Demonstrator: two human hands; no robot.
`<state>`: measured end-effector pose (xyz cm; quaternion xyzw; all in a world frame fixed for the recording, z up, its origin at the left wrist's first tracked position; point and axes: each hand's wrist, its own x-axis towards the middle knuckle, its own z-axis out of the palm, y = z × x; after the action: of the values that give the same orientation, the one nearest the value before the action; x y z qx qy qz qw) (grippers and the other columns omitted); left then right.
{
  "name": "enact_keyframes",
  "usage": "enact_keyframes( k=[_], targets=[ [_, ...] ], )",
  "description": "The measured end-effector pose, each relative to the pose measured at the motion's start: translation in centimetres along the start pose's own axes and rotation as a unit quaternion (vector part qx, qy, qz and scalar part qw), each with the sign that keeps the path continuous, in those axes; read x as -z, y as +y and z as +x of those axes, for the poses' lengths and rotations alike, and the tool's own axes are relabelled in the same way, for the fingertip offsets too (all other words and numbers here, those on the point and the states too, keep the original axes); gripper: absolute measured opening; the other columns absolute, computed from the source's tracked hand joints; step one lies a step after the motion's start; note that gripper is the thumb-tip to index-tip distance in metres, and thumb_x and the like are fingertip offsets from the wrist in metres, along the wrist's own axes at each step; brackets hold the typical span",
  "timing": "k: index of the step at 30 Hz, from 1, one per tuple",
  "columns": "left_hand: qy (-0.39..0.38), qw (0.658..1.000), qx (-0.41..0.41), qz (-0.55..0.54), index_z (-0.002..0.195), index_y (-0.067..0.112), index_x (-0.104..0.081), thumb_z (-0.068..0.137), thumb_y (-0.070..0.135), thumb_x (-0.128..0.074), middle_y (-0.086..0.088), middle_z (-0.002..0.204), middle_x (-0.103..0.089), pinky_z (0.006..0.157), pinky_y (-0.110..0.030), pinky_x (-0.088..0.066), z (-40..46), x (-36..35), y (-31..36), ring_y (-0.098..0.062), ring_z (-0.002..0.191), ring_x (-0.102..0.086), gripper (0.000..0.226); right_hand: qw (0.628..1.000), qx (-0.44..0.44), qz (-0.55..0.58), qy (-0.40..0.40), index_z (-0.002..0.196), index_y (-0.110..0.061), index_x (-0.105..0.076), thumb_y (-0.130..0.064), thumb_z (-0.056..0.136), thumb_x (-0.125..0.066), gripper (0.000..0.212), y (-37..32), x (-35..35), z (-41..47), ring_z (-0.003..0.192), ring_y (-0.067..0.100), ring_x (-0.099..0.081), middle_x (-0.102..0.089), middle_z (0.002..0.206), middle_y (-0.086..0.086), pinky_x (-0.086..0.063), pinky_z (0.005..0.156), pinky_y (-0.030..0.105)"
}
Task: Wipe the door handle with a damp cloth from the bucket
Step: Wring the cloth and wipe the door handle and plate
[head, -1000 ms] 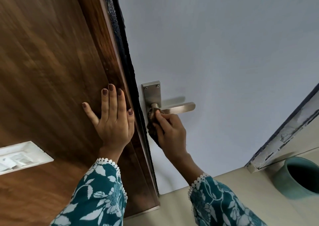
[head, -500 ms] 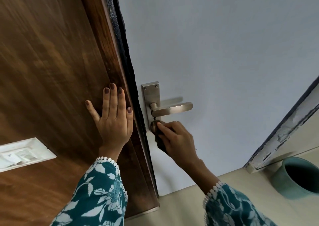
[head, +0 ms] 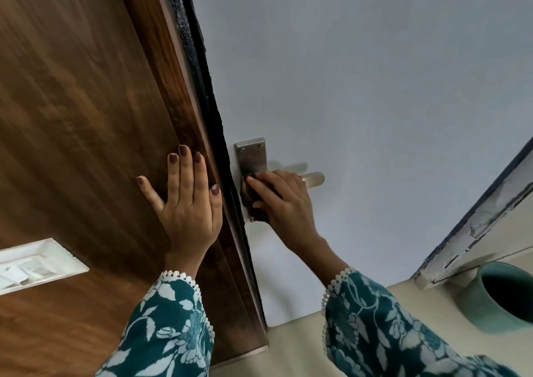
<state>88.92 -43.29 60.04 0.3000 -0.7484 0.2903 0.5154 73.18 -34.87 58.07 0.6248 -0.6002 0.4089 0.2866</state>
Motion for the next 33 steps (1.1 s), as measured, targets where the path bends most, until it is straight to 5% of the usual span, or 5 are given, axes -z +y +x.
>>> enact_keyframes(
  k=[9,17,23,33],
  targets=[
    [0.020,1.000,-0.007,0.011,0.152,0.013,-0.009,0.099,0.027,-0.028,0.002,0.161,0.002,0.114,-0.053,0.007,-0.1,-0.4,-0.1,-0.017,0.148,-0.005,0.058,0.998,-0.020,0.059,-0.016,0.108,-0.004,-0.069,-0.021,0.083,-0.066,0.030,7.6,4.1,-0.3,0.087,0.027,-0.062,-0.070,0.101,0.011,-0.045,0.073,0.043],
    [0.016,1.000,-0.002,0.009,0.152,0.011,-0.009,0.099,0.027,-0.029,0.000,0.161,0.002,0.114,-0.054,0.007,-0.2,-0.4,0.0,-0.018,0.148,-0.006,0.058,0.999,-0.021,0.028,-0.037,0.104,-0.010,-0.073,-0.016,0.082,-0.069,0.023,4.8,3.0,0.5,0.086,0.027,-0.063,-0.072,0.099,0.006,-0.040,0.081,0.034],
    [0.002,1.000,0.001,0.004,0.151,0.012,-0.010,0.101,0.027,-0.029,0.002,0.161,0.003,0.114,-0.053,0.008,-0.2,-0.1,-0.1,-0.018,0.148,-0.006,0.056,0.996,0.018,-0.002,-0.086,0.109,-0.011,-0.069,-0.016,0.082,-0.063,0.028,-0.6,0.5,1.5,0.098,0.027,-0.063,-0.070,0.107,0.008,-0.046,0.088,0.040],
    [0.006,1.000,0.000,0.002,0.151,0.012,-0.012,0.100,0.027,-0.030,0.001,0.161,0.001,0.114,-0.053,0.007,-0.3,-0.2,-0.1,-0.018,0.148,-0.007,0.056,0.988,-0.012,-0.035,-0.149,0.111,-0.014,-0.065,-0.023,0.075,-0.069,0.038,4.7,3.8,1.4,0.091,0.024,-0.062,-0.069,0.105,0.003,-0.039,0.086,0.035]
  ],
)
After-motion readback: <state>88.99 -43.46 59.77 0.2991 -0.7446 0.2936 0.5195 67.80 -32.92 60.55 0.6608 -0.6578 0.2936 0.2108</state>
